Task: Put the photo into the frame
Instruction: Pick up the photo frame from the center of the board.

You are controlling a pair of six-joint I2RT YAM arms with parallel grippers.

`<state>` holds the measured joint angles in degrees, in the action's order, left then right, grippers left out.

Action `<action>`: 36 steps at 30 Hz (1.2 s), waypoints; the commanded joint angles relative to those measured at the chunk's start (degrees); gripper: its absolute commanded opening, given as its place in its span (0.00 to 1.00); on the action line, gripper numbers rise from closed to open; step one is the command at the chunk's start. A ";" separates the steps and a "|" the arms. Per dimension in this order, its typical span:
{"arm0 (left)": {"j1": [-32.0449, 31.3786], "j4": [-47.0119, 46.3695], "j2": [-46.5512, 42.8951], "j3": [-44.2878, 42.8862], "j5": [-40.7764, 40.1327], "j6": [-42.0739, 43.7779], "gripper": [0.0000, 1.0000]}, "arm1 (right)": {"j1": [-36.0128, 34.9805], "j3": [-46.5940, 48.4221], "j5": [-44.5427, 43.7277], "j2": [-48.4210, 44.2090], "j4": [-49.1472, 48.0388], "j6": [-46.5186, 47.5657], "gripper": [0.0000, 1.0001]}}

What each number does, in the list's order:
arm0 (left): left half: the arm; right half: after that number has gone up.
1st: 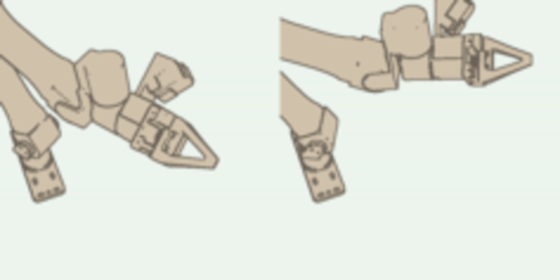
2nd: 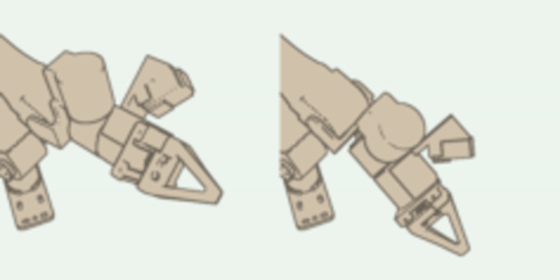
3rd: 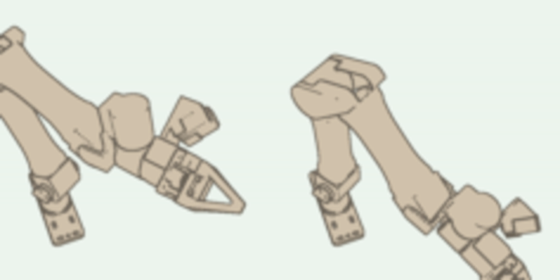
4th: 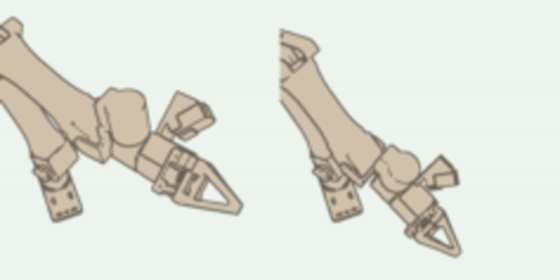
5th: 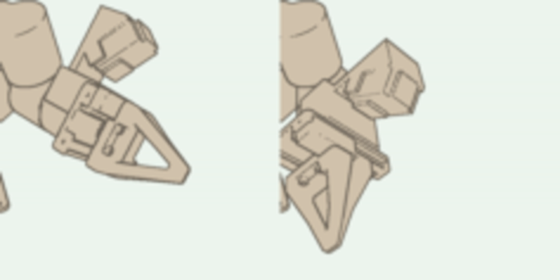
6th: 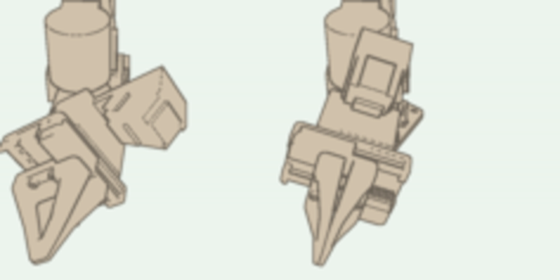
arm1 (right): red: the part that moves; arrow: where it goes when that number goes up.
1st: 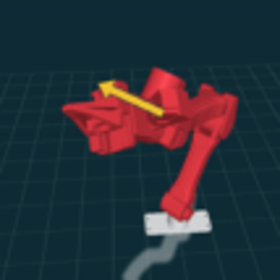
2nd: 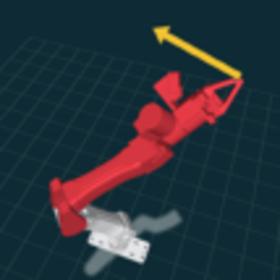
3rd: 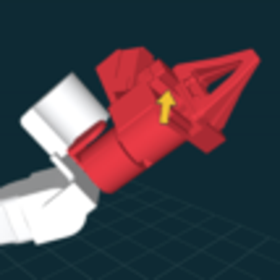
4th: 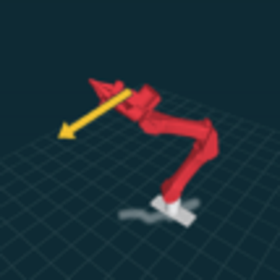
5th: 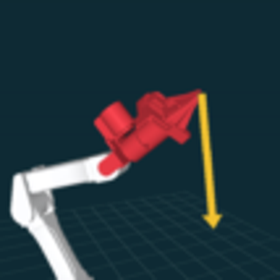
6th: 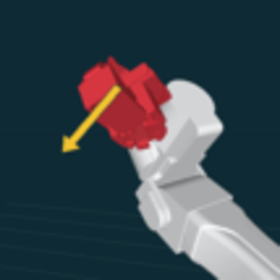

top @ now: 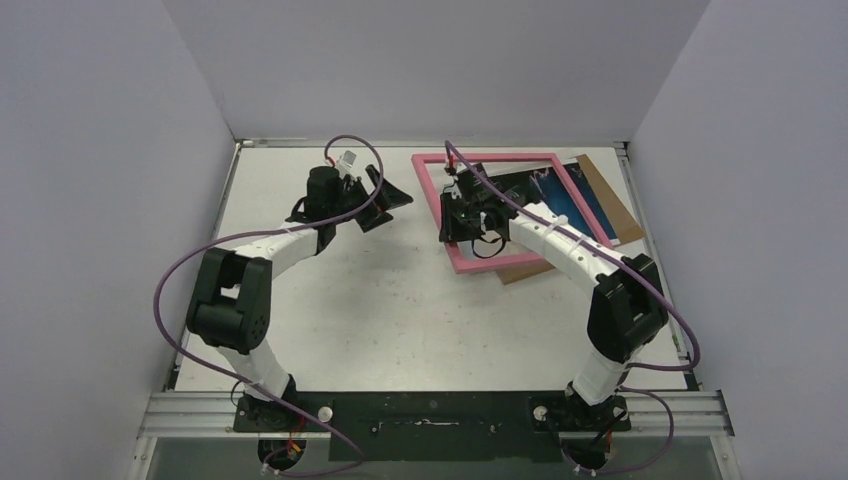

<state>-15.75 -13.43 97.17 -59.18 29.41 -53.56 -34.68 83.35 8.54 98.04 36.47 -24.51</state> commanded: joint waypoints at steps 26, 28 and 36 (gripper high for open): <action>-5.24 3.49 11.51 -14.95 5.89 -4.73 0.08 | -4.43 -7.07 4.80 -7.64 -9.05 -3.10 0.10; -4.82 4.51 11.88 -15.69 6.70 -4.98 0.00 | -4.43 -6.38 5.26 -8.33 -7.65 -2.28 0.31; -1.82 9.24 11.85 -20.05 9.82 -8.02 0.00 | -4.43 -7.48 -3.46 -16.52 -8.19 5.86 0.81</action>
<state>-19.77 -6.59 110.76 -73.63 37.85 -62.83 -38.72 75.42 12.16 89.49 30.83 -24.36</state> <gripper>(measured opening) 0.257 0.773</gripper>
